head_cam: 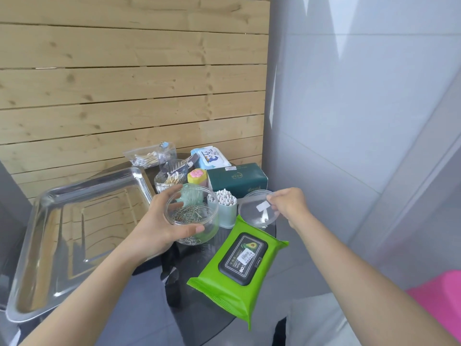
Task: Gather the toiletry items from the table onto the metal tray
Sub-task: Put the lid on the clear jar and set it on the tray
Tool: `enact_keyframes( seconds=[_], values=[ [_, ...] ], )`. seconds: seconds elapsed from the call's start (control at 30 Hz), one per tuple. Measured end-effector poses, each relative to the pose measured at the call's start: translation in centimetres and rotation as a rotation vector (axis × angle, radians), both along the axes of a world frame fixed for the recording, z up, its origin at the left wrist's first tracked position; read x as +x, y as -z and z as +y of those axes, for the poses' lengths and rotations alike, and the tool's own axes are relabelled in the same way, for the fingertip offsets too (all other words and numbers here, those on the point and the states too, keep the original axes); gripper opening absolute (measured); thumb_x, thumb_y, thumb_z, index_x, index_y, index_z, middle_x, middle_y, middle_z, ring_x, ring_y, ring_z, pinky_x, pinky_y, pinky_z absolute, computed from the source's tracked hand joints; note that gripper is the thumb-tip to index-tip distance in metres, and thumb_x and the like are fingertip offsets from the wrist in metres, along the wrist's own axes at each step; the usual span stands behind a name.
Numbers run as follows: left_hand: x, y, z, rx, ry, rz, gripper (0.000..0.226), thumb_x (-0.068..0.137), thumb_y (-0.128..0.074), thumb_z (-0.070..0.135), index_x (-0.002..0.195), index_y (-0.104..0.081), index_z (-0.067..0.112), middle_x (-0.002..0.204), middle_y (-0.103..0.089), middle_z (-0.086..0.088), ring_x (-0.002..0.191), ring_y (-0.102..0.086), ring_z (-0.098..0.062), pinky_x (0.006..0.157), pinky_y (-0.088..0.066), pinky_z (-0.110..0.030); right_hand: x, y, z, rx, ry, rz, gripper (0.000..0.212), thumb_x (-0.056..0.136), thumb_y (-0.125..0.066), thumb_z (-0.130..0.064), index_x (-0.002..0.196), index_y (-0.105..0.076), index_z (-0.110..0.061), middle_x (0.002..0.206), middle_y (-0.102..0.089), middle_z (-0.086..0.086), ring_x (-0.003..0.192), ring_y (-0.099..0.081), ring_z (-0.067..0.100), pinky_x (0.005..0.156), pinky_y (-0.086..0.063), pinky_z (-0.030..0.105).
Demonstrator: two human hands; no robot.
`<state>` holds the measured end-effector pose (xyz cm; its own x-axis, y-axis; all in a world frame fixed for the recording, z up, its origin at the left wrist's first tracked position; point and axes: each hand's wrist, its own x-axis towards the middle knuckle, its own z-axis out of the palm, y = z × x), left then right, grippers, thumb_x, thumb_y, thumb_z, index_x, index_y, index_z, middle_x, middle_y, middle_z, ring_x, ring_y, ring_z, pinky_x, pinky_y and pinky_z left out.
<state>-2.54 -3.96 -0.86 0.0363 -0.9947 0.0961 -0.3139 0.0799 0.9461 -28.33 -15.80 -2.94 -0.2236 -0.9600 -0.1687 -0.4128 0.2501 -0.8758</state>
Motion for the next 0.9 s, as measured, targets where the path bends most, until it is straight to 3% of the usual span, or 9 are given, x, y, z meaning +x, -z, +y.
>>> enact_keyframes(
  seconds=[0.13, 0.23, 0.37, 0.43, 0.53, 0.6, 0.67, 0.8, 0.9],
  values=[
    [0.0, -0.4, 0.4, 0.02, -0.001, 0.043, 0.122, 0.036, -0.088, 0.045, 0.141, -0.03, 0.03, 0.137, -0.04, 0.008, 0.129, -0.044, -0.009, 0.098, -0.043, -0.033, 0.1, -1.3, 1.2, -0.114, -0.026, -0.064, 0.032, 0.084, -0.064, -0.013, 0.054, -0.061, -0.024, 0.064, -0.065, 0.006, 0.072, -0.063, 0.025, 0.076, -0.054, 0.04],
    [0.0, -0.9, 0.9, 0.034, -0.003, 0.097, 0.126, 0.026, -0.088, 0.056, 0.137, -0.034, 0.031, 0.127, -0.049, 0.014, 0.125, -0.046, 0.0, 0.097, -0.042, -0.027, 0.6, -2.7, 2.0, -0.227, 0.001, -0.108, 0.015, 0.086, -0.062, -0.015, 0.071, -0.066, -0.016, 0.067, -0.065, 0.003, 0.072, -0.067, 0.024, 0.076, -0.055, 0.04],
    [0.0, -1.7, 1.8, 0.019, -0.001, 0.072, 0.102, 0.037, -0.082, 0.046, 0.13, -0.04, 0.037, 0.125, -0.051, 0.011, 0.11, -0.048, 0.017, 0.086, -0.038, -0.013, 2.0, -5.3, 3.9, -0.435, 0.012, -0.175, 0.008, 0.09, -0.056, -0.017, 0.091, -0.061, -0.012, 0.069, -0.064, -0.006, 0.046, -0.061, -0.007, 0.053, -0.044, 0.011],
    [0.4, -2.0, 2.1, 0.044, -0.002, 0.051, 0.099, 0.039, -0.083, 0.05, 0.128, -0.042, 0.043, 0.125, -0.055, 0.011, 0.115, -0.056, 0.001, 0.087, -0.043, -0.02, 3.2, -6.4, 5.0, -0.521, -0.012, -0.197, 0.005, 0.09, -0.056, -0.019, 0.091, -0.059, -0.016, 0.076, -0.067, -0.004, 0.051, -0.062, -0.005, 0.049, -0.041, 0.006],
    [0.6, -2.4, 2.6, 0.053, 0.016, 0.036, 0.096, 0.038, -0.084, 0.059, 0.125, -0.045, 0.051, 0.125, -0.058, 0.009, 0.115, -0.058, -0.017, 0.09, -0.047, -0.03, 5.5, -7.6, 6.8, -0.594, -0.082, -0.192, 0.006, 0.089, -0.059, -0.022, 0.085, -0.058, -0.026, 0.077, -0.067, -0.011, 0.067, -0.064, 0.003, 0.061, -0.047, 0.018],
    [0.8, -2.7, 3.0, 0.038, 0.012, 0.055, 0.087, 0.042, -0.081, 0.054, 0.122, -0.046, 0.052, 0.121, -0.059, 0.01, 0.106, -0.06, -0.013, 0.079, -0.048, -0.02, 7.3, -7.8, 7.7, -0.622, -0.183, -0.209, 0.013, 0.089, -0.06, -0.022, 0.08, -0.056, -0.031, 0.075, -0.068, -0.013, 0.067, -0.067, 0.015, 0.063, -0.051, 0.03],
    [1.2, -3.0, 3.4, 0.025, -0.01, 0.085, 0.082, 0.043, -0.079, 0.049, 0.119, -0.047, 0.053, 0.116, -0.06, 0.013, 0.103, -0.061, -0.006, 0.073, -0.048, -0.013, 8.9, -7.7, 8.3, -0.603, -0.316, -0.228, 0.008, 0.087, -0.064, -0.027, 0.083, -0.058, -0.03, 0.079, -0.072, -0.006, 0.072, -0.069, 0.016, 0.066, -0.05, 0.03],
    [2.6, -3.0, 3.8, 0.004, -0.113, 0.116, 0.09, 0.048, -0.088, 0.045, 0.127, -0.045, 0.046, 0.117, -0.057, 0.022, 0.106, -0.058, -0.001, 0.087, -0.048, -0.019, 11.5, -7.4, 8.3, -0.493, -0.636, -0.321, 0.017, 0.075, -0.073, -0.04, 0.092, -0.072, -0.036, 0.1, -0.075, -0.007, 0.098, -0.067, 0.007, 0.088, -0.049, 0.025],
    [3.5, -2.7, 3.9, 0.01, -0.186, 0.102, 0.098, 0.045, -0.086, 0.052, 0.132, -0.045, 0.034, 0.124, -0.058, 0.017, 0.12, -0.053, -0.001, 0.103, -0.045, -0.033, 12.5, -7.2, 8.5, -0.402, -0.812, -0.352, 0.031, 0.064, -0.075, -0.049, 0.094, -0.072, -0.043, 0.102, -0.072, -0.018, 0.104, -0.059, -0.008, 0.1, -0.043, 0.025]
  ],
)
